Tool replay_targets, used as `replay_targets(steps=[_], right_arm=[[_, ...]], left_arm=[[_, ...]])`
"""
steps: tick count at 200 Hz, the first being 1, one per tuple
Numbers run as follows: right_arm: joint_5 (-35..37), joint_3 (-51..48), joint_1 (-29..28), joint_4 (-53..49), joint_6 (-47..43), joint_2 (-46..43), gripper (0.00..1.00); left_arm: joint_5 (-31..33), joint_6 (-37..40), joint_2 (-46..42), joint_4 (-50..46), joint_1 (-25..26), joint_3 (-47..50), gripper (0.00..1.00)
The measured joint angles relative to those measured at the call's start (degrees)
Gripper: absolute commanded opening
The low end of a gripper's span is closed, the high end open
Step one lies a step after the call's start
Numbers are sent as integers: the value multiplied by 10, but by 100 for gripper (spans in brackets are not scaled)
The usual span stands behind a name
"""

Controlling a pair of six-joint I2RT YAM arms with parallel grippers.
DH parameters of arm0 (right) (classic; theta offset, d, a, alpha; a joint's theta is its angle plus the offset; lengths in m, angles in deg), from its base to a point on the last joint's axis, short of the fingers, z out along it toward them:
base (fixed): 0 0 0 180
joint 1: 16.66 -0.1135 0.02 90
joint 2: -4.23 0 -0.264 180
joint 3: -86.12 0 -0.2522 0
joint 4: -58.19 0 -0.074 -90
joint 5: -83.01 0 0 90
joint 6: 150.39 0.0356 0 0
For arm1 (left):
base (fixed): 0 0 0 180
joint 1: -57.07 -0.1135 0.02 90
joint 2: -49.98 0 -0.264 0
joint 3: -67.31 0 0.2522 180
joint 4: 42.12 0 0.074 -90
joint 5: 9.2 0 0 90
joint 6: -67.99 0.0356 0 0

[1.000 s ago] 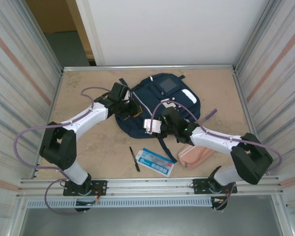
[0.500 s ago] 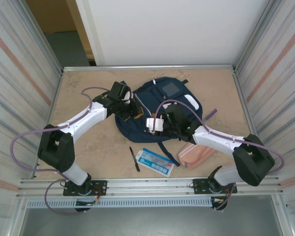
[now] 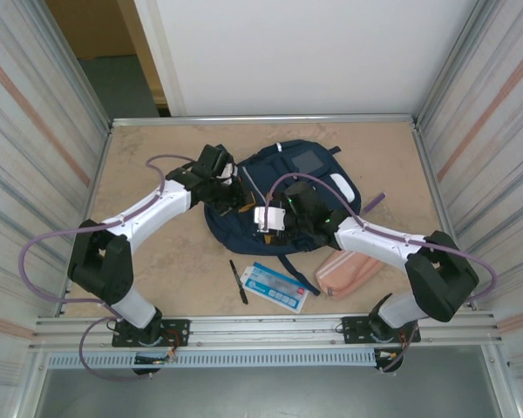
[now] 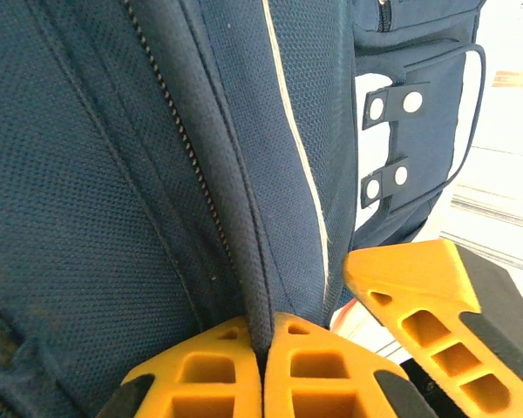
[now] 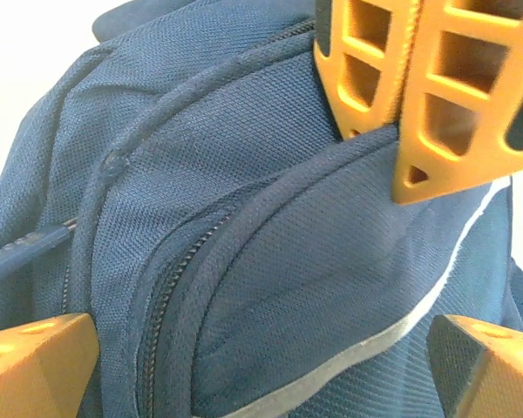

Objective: Pack the student bag

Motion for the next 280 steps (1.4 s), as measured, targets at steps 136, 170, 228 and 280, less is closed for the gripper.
replay_targets(steps=[136, 170, 228, 280], right_arm=[[33, -10, -21, -16, 15, -2, 50], [42, -39, -25, 19, 19, -30, 24], [21, -45, -26, 18, 43, -37, 11], [-45, -23, -8, -7, 112, -37, 14]], left_arm=[[-11, 2, 10, -8, -2, -12, 0], [-19, 6, 11, -3, -3, -9, 30], [6, 47, -117, 42, 0, 113, 34], [126, 31, -271, 74, 113, 238, 32]])
